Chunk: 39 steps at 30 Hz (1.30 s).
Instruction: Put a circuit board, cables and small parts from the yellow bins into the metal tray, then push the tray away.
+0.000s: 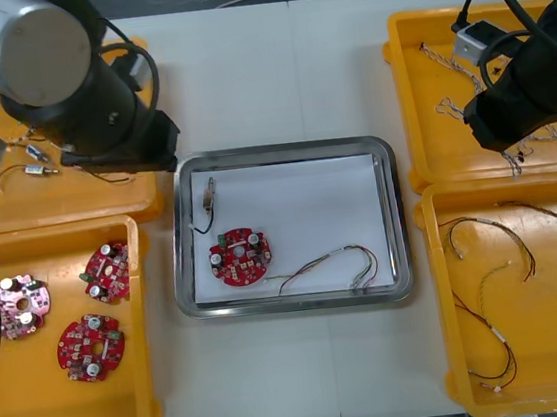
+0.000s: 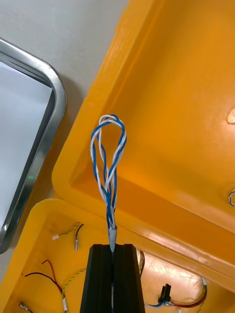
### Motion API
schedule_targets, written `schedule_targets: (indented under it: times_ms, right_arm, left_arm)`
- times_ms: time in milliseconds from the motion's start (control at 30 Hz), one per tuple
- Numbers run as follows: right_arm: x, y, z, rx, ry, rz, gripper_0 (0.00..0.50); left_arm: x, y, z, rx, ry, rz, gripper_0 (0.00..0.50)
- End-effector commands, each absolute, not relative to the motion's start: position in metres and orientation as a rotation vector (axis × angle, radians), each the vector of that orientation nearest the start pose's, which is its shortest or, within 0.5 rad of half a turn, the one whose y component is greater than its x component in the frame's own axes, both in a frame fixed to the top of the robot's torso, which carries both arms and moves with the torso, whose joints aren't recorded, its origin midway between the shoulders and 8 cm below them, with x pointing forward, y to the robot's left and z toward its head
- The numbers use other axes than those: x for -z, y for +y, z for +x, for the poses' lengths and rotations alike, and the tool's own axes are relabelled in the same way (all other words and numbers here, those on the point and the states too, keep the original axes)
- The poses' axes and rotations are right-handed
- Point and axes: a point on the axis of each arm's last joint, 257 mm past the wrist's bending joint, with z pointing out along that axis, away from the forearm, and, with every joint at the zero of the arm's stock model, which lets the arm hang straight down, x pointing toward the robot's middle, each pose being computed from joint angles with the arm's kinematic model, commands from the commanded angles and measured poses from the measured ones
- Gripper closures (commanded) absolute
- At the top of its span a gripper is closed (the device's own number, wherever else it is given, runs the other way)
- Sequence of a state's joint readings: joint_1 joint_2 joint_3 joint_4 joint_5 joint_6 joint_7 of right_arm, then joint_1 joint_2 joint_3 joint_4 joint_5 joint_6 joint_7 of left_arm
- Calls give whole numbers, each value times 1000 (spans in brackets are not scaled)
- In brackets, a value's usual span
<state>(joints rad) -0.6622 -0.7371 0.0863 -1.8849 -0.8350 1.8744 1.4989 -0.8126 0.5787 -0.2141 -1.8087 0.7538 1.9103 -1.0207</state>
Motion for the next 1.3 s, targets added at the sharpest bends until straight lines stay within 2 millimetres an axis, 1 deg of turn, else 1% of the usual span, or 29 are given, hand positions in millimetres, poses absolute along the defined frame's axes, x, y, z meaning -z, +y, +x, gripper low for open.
schedule_targets:
  times_ms: [33, 133, 200, 267, 300, 367, 400, 500, 567, 600, 700, 733, 800, 867, 933, 967, 1033, 1167, 1300]
  right_arm:
    - [129, -223, 469, 38, 2542, -724, 500]
    - [129, -205, 466, 74, 2497, -808, 500]
    - [129, -196, 464, 92, 2479, -854, 500]
    - [131, -183, 460, 112, 2465, -921, 500]
    - [132, -180, 459, 118, 2460, -937, 500]
    - [135, -165, 457, 132, 2433, -1012, 500]
    - [136, -161, 457, 134, 2426, -1031, 500]
    - [140, -137, 456, 146, 2371, -1131, 500]
    - [144, -119, 453, 142, 2338, -1188, 500]
    - [146, -115, 453, 140, 2331, -1201, 500]
    - [152, -94, 451, 123, 2295, -1264, 500]
    - [154, -91, 451, 118, 2293, -1272, 500]
    - [158, -76, 451, 100, 2267, -1308, 500]
    - [162, -66, 453, 100, 2242, -1336, 500]
    - [164, -61, 454, 99, 2228, -1350, 500]
    - [167, -54, 456, 98, 2206, -1368, 500]
    - [172, -49, 459, 100, 2182, -1386, 500]
    - [179, -45, 467, 115, 2135, -1442, 500]
    - [187, -49, 478, 137, 2109, -1498, 500]
  left_arm:
    - [74, 213, 499, 40, 2584, 207, 0]
    - [69, 238, 502, 24, 2596, 153, 0]
    - [67, 251, 504, 13, 2602, 130, 0]
    - [65, 272, 507, -22, 2607, 113, 0]
    - [65, 278, 507, -27, 2607, 103, 0]
    - [66, 297, 508, -48, 2613, 90, 0]
    - [67, 302, 508, -52, 2615, 87, 0]
    - [68, 327, 508, -74, 2614, 83, 0]
    - [67, 339, 508, -80, 2604, 86, 0]
    - [69, 343, 507, -83, 2605, 85, 0]
    - [68, 361, 503, -83, 2596, 84, 0]
    - [68, 363, 503, -83, 2594, 86, 0]
    - [70, 374, 502, -88, 2583, 98, 0]
    - [71, 383, 503, -101, 2567, 108, 0]
    - [72, 389, 504, -108, 2557, 108, 0]
    - [75, 395, 506, -122, 2542, 123, 0]
    - [79, 401, 508, -145, 2531, 142, 0]
    - [85, 409, 512, -172, 2524, 180, 0]
    - [96, 411, 518, -180, 2524, 255, 0]
